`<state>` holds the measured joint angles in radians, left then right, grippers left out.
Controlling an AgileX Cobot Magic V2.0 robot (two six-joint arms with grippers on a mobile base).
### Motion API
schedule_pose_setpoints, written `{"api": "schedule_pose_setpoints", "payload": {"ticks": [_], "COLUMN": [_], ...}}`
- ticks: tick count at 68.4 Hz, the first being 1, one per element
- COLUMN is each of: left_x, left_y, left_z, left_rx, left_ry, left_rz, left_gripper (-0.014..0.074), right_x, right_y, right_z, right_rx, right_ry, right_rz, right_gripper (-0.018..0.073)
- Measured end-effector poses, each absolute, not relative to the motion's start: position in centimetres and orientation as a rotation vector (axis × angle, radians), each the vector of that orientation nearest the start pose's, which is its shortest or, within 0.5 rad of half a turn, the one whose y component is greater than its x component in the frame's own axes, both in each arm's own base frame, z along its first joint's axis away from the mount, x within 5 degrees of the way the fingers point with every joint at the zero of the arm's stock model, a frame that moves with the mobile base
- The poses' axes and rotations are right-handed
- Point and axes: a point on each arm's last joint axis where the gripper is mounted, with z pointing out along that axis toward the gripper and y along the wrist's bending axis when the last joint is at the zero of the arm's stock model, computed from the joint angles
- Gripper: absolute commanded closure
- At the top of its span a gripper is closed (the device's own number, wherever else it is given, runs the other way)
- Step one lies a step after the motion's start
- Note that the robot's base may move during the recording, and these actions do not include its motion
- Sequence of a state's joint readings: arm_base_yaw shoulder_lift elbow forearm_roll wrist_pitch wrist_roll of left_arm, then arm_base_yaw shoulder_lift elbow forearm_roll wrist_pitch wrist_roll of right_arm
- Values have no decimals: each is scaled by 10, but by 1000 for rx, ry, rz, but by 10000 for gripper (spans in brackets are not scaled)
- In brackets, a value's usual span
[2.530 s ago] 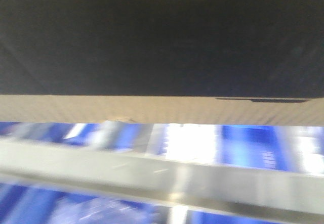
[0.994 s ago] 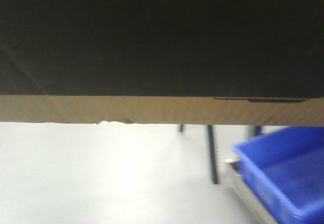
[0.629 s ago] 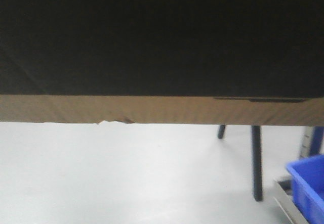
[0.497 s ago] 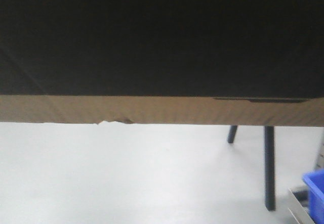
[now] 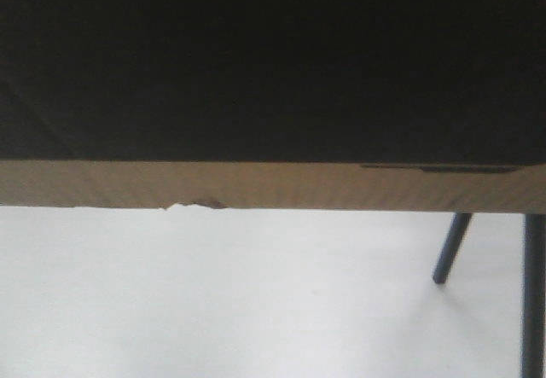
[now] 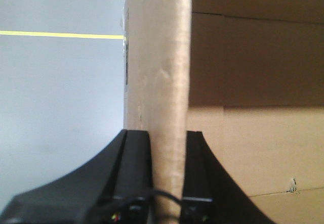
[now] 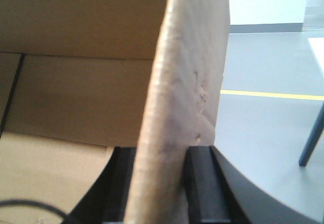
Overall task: Grab box from left shelf to table start
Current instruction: 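Turn the base away from the shelf holding the box in both grippers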
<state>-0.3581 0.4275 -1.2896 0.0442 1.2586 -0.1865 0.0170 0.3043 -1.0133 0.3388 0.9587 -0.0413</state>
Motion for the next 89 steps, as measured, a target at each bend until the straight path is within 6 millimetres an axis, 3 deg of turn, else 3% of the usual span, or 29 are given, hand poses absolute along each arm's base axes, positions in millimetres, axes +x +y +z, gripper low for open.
{"api": "schedule_pose_setpoints", "payload": {"ticks": [89], "left_x": [-23], "left_y": [13], "left_z": [464], "left_rx": [146], "left_ry": [1887], "left_rz": [-324], "left_gripper": [685], "right_x": [-12], "right_y": [25], "right_z": [427], "right_rx": [-85], "right_ry": [1710], "right_rz": [365], "right_gripper": [509]}}
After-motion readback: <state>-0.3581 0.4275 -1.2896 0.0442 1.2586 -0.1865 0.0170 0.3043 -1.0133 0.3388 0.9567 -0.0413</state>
